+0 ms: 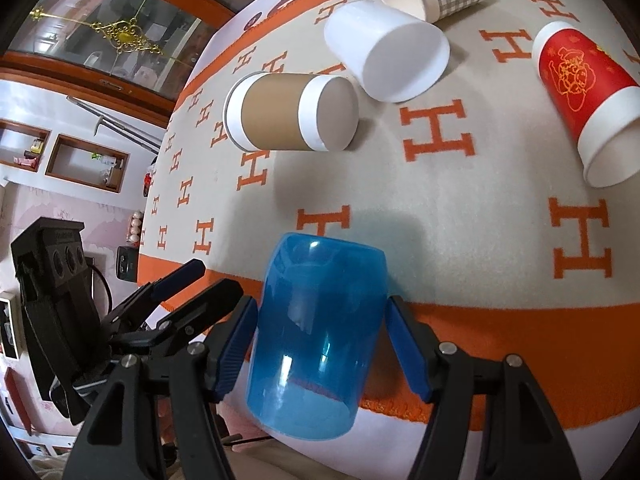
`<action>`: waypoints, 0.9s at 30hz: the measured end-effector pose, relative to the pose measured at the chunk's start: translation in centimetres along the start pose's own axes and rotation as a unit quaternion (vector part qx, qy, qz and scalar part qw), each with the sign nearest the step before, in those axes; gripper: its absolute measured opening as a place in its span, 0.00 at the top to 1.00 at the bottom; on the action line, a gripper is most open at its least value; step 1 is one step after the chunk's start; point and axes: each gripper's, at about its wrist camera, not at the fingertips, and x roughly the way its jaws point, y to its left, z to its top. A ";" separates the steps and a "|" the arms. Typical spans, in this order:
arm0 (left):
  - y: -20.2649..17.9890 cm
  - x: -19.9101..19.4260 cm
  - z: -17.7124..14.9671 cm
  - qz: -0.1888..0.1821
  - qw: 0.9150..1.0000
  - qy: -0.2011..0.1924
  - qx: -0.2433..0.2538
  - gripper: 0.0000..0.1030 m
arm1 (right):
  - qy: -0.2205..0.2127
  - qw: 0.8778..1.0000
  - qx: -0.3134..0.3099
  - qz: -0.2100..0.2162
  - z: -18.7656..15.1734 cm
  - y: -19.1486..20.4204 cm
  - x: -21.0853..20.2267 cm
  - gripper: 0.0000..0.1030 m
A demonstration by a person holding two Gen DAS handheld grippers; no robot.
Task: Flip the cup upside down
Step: 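Grasp the blue cup with the right tool while the left tool opens and releases it, then rotate the blue cup bottom up with the right tool and lower it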
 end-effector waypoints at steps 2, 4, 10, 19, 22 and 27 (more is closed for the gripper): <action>0.1 0.0 0.0 0.000 1.000 0.002 0.000 0.08 | -0.008 1.000 -0.008 -0.004 -0.3 0.1 -0.2 0.37; 0.1 -0.1 0.0 0.003 1.000 0.001 0.002 0.08 | -0.024 1.000 -0.016 -0.010 -0.6 0.1 -0.9 0.37; -0.2 -0.4 -0.2 0.010 1.000 -0.009 0.000 0.08 | -0.136 0.985 -0.074 -0.081 -1.3 0.9 -3.3 0.37; -0.4 -0.8 -0.1 0.023 0.999 -0.035 -0.021 0.08 | -0.288 0.932 -0.177 -0.131 -1.8 2.3 -3.2 0.37; -0.2 -1.1 -0.2 0.032 0.998 -0.046 -0.026 0.08 | -0.296 0.923 -0.202 -0.138 -2.8 2.7 -2.6 0.36; 0.2 -1.6 -0.6 0.039 0.997 -0.056 -0.031 0.08 | -0.298 0.910 -0.244 -0.157 -5.1 3.5 -2.9 0.37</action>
